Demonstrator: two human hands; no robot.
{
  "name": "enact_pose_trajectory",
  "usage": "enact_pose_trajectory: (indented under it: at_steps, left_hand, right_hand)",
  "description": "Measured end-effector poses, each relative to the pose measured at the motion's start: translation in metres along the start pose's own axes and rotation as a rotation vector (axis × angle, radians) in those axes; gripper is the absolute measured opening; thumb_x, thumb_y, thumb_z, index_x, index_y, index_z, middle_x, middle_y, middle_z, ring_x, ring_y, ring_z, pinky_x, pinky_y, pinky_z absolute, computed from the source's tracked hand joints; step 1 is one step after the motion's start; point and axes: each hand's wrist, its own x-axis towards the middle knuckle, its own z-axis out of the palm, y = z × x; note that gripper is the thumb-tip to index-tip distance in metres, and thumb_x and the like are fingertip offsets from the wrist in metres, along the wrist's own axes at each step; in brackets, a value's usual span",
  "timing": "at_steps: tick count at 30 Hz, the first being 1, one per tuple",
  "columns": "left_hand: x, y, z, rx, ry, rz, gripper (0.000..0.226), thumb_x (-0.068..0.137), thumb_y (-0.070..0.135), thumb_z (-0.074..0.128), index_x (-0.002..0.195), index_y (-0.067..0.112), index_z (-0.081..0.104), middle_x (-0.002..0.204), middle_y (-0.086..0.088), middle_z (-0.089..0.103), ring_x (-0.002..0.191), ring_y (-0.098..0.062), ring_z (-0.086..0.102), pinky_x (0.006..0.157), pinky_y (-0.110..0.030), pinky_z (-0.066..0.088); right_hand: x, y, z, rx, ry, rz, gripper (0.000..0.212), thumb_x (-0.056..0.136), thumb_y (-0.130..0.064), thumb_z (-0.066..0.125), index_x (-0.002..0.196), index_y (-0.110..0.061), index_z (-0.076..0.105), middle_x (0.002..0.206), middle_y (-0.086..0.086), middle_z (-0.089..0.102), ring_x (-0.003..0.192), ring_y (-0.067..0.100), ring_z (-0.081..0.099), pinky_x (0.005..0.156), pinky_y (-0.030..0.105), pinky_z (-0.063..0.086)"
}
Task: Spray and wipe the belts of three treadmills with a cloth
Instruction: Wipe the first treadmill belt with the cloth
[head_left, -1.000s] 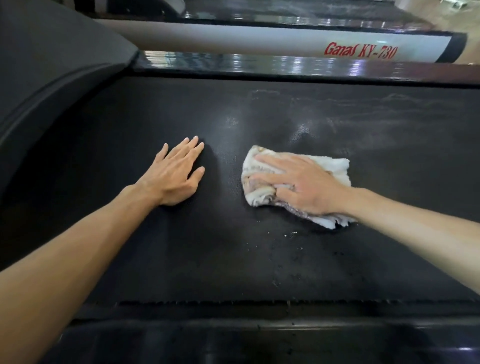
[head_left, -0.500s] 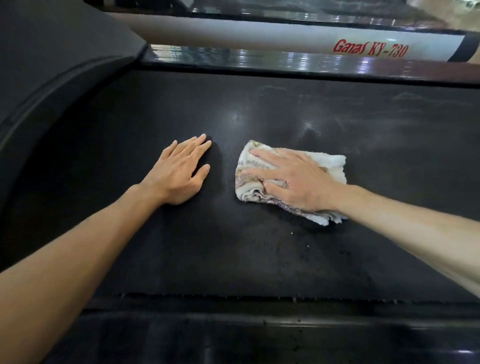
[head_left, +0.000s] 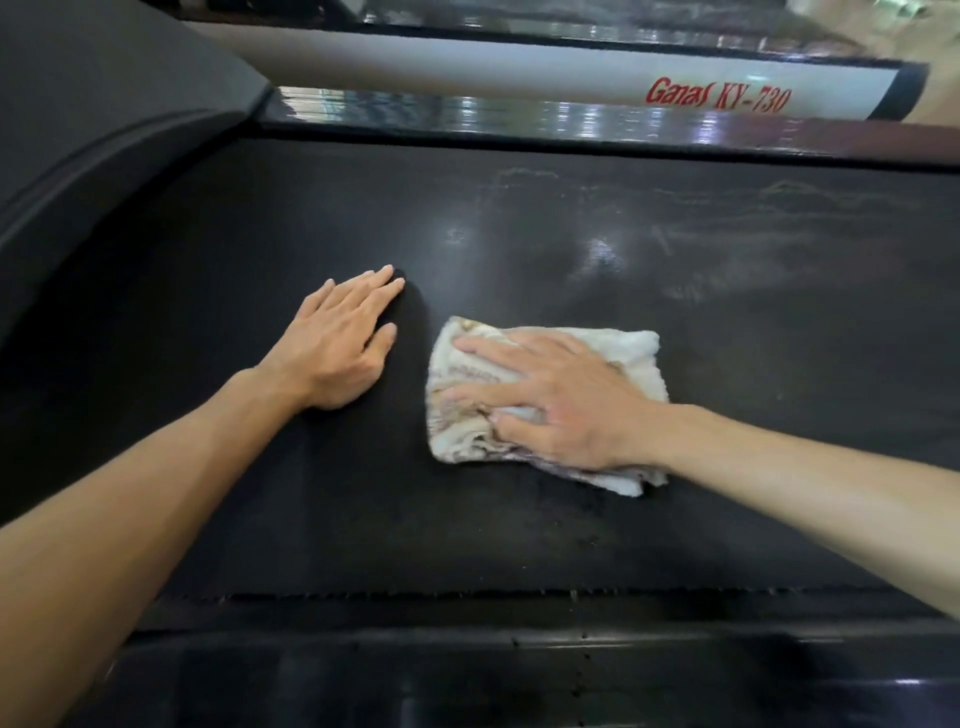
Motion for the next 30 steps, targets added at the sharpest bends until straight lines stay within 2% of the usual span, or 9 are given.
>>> enact_pose_trajectory:
  at_steps: [3,7,11,14,17,21,25,27,30]
  left_hand:
    - [0.000,-0.005,-0.002,-0.034,0.005,-0.003,0.069,0.095,0.042,0.022,0.161,0.022,0.024,0.169,0.005,0.016,0.155,-0.010,0.009,0.127,-0.037,0.002]
    - [-0.002,-0.006,-0.006,-0.115,0.044,-0.013,0.057,0.104,0.030,0.036,0.159,0.016,0.029,0.167,0.000,0.022,0.155,-0.014,0.012,0.127,-0.037,0.003]
    - [-0.007,-0.017,-0.012,-0.036,0.076,-0.119,0.058,0.105,0.026,0.041,0.159,0.013,0.027,0.168,-0.003,0.021,0.156,-0.017,0.011,0.127,-0.044,0.002]
    - [-0.008,-0.028,-0.015,-0.007,0.047,-0.190,0.060,0.105,0.030,0.040,0.160,0.013,0.025,0.168,-0.003,0.019,0.156,-0.018,0.011,0.126,-0.048,0.004]
    - [-0.006,-0.029,-0.012,-0.002,0.046,-0.200,0.058,0.105,0.030,0.038,0.160,0.015,0.025,0.169,-0.001,0.018,0.156,-0.018,0.011,0.126,-0.047,0.004]
    - [-0.006,-0.030,-0.012,-0.010,0.056,-0.206,0.057,0.106,0.028,0.040,0.159,0.015,0.027,0.168,-0.001,0.020,0.156,-0.018,0.013,0.126,-0.048,0.006]
    - [-0.011,-0.032,-0.016,0.014,0.035,-0.206,0.058,0.106,0.029,0.038,0.160,0.016,0.025,0.169,-0.001,0.018,0.156,-0.018,0.012,0.126,-0.046,0.005]
    - [-0.013,-0.034,-0.016,0.018,0.018,-0.190,0.058,0.106,0.031,0.036,0.161,0.016,0.023,0.169,-0.001,0.015,0.156,-0.018,0.010,0.126,-0.045,0.004]
    - [-0.012,-0.035,-0.014,0.046,-0.007,-0.177,0.058,0.107,0.032,0.034,0.161,0.017,0.020,0.170,0.000,0.012,0.156,-0.017,0.007,0.126,-0.045,0.003]
  right_hand:
    - [0.009,-0.035,0.009,-0.016,-0.004,-0.092,0.054,0.096,-0.053,0.028,0.143,-0.051,0.054,0.170,-0.011,0.022,0.152,0.025,0.026,0.127,0.045,0.010]
    - [-0.029,-0.036,0.016,-0.025,0.015,-0.227,0.046,0.102,-0.047,0.040,0.146,-0.050,0.052,0.170,-0.010,0.024,0.152,0.025,0.027,0.127,0.041,0.010]
    - [-0.042,-0.013,0.008,-0.033,-0.012,-0.149,0.046,0.103,-0.048,0.041,0.147,-0.056,0.046,0.170,-0.016,0.019,0.151,0.017,0.027,0.123,0.027,-0.001]
    - [-0.023,-0.023,0.008,-0.016,-0.009,-0.064,0.048,0.101,-0.053,0.030,0.147,-0.061,0.041,0.170,-0.019,0.016,0.152,0.018,0.025,0.124,0.031,0.003]
    - [0.004,-0.049,0.013,-0.005,0.011,-0.052,0.053,0.098,-0.056,0.024,0.145,-0.057,0.047,0.170,-0.013,0.020,0.152,0.028,0.027,0.126,0.044,0.012]
    - [0.010,-0.084,0.025,-0.008,0.027,-0.188,0.043,0.102,-0.049,0.045,0.143,-0.046,0.057,0.168,-0.003,0.030,0.148,0.034,0.033,0.121,0.055,0.023]
    - [-0.022,-0.061,0.023,-0.017,0.040,-0.249,0.044,0.101,-0.047,0.046,0.145,-0.049,0.054,0.169,-0.006,0.028,0.149,0.027,0.033,0.122,0.049,0.024]
    - [-0.031,-0.047,0.018,-0.025,0.011,-0.196,0.046,0.101,-0.048,0.043,0.146,-0.054,0.049,0.170,-0.012,0.023,0.150,0.021,0.031,0.124,0.045,0.021]
    - [-0.019,-0.053,0.017,0.010,0.009,-0.092,0.047,0.100,-0.052,0.036,0.146,-0.059,0.046,0.169,-0.017,0.021,0.149,0.021,0.030,0.123,0.047,0.021]
